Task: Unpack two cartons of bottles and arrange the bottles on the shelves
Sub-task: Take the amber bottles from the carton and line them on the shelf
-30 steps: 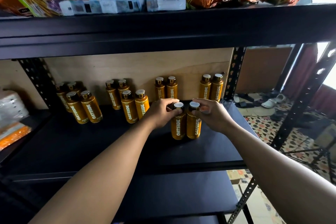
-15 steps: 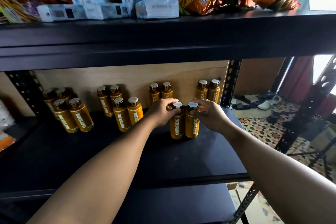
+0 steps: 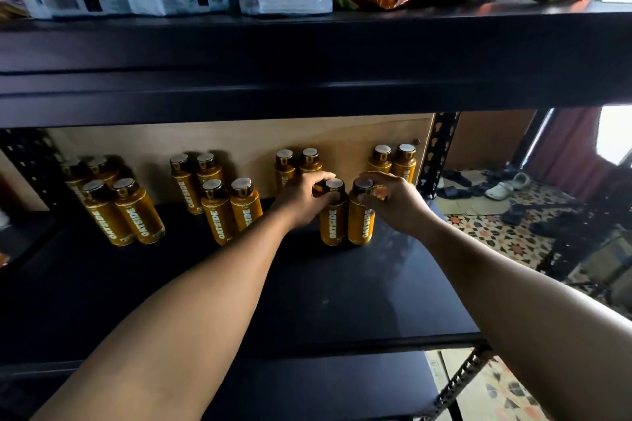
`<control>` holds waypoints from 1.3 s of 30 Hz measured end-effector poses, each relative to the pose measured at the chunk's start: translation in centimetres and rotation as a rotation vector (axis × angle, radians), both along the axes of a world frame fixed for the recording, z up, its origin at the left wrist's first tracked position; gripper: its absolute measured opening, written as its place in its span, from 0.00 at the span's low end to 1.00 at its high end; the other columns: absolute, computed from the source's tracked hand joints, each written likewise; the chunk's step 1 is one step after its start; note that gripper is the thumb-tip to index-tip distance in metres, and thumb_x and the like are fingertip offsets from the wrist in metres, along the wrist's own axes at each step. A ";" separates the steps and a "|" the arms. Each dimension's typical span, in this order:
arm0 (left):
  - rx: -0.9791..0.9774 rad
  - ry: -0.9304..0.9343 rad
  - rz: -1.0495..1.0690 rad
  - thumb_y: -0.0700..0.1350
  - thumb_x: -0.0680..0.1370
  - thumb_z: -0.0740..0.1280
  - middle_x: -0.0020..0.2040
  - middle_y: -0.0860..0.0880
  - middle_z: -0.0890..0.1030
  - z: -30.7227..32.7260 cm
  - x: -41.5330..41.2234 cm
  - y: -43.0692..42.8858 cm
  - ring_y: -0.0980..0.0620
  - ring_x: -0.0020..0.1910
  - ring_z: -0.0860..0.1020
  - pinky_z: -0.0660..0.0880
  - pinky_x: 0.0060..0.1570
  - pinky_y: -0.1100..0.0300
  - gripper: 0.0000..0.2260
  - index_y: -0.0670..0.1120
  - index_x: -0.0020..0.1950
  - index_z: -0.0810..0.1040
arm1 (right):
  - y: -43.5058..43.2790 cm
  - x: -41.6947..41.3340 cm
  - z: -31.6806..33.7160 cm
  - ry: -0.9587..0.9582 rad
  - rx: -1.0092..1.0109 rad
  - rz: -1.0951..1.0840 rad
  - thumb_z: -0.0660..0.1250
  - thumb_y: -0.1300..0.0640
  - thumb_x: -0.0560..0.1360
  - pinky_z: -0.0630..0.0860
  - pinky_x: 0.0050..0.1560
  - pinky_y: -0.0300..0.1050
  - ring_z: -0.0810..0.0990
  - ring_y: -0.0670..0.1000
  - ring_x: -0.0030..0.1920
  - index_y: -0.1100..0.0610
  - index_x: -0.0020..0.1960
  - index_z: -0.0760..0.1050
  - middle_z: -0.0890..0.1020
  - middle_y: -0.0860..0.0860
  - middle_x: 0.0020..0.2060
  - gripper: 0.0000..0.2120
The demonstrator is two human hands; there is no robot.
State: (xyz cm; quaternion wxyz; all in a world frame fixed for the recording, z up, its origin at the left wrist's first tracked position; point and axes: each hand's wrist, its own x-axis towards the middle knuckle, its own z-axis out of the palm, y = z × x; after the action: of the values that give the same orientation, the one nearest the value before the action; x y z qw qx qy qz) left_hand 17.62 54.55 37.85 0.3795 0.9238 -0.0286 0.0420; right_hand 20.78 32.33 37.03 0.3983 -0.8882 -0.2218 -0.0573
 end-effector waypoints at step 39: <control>0.044 0.006 0.034 0.46 0.81 0.68 0.76 0.47 0.68 1.2 -1.0 1.6 0.46 0.72 0.69 0.67 0.56 0.61 0.23 0.51 0.76 0.69 | 2.6 0.4 -0.3 0.015 0.017 0.016 0.72 0.51 0.78 0.71 0.41 0.28 0.78 0.46 0.56 0.47 0.71 0.74 0.81 0.47 0.64 0.22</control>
State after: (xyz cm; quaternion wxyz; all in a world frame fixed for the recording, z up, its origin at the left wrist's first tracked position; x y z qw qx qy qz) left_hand 16.58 56.11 39.06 0.3586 0.9323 -0.0128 0.0450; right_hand 21.18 34.96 36.77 0.4081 -0.8832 -0.2257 -0.0494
